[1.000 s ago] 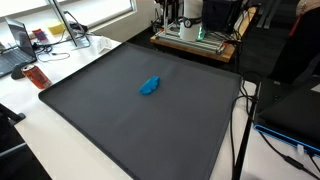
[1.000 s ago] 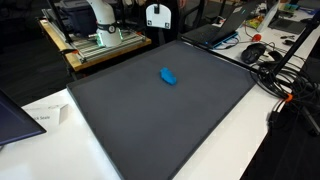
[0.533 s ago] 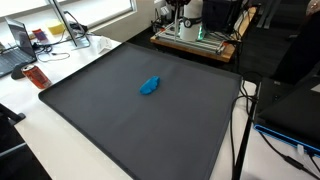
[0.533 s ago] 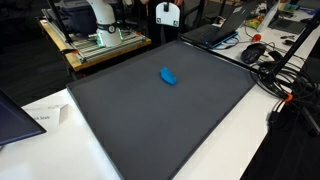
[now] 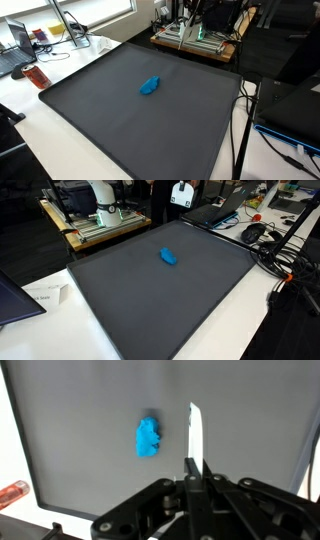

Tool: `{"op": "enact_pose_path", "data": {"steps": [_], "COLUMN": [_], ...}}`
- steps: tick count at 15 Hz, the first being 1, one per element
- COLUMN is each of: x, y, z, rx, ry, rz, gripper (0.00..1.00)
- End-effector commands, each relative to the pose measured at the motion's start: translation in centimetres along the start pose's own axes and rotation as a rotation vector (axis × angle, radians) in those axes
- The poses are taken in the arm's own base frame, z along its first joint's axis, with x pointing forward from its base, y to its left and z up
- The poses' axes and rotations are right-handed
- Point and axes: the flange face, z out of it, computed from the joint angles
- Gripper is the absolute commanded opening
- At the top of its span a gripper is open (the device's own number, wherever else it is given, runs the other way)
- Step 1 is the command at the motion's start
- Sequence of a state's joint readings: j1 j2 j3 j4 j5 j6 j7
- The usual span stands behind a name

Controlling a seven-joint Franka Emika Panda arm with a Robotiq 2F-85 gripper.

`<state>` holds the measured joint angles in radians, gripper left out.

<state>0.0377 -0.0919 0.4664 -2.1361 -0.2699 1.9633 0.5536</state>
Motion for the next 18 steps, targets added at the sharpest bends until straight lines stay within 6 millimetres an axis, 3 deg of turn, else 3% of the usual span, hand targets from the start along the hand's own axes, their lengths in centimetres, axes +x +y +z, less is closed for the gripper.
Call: {"op": "enact_pose_path", "data": {"steps": [1,4,8,13,18], "x": [3.8,6.5,9.7,13.5,15.2], "y": [-3.1,-5.0,-6.7,-7.2,-7.5], "z": [0.6,2.1,5.7,9.4,12.5], "rx": [-0.161,-0.274,-0.291,-0.301,-0.310], "ry": [-0.020,-0.041,-0.124,-0.125,-0.149], "rz": [0.137,0.200,0.213,0.235,0.258], "gripper": [0.01,0.01,0.01,0.01,0.01]}}
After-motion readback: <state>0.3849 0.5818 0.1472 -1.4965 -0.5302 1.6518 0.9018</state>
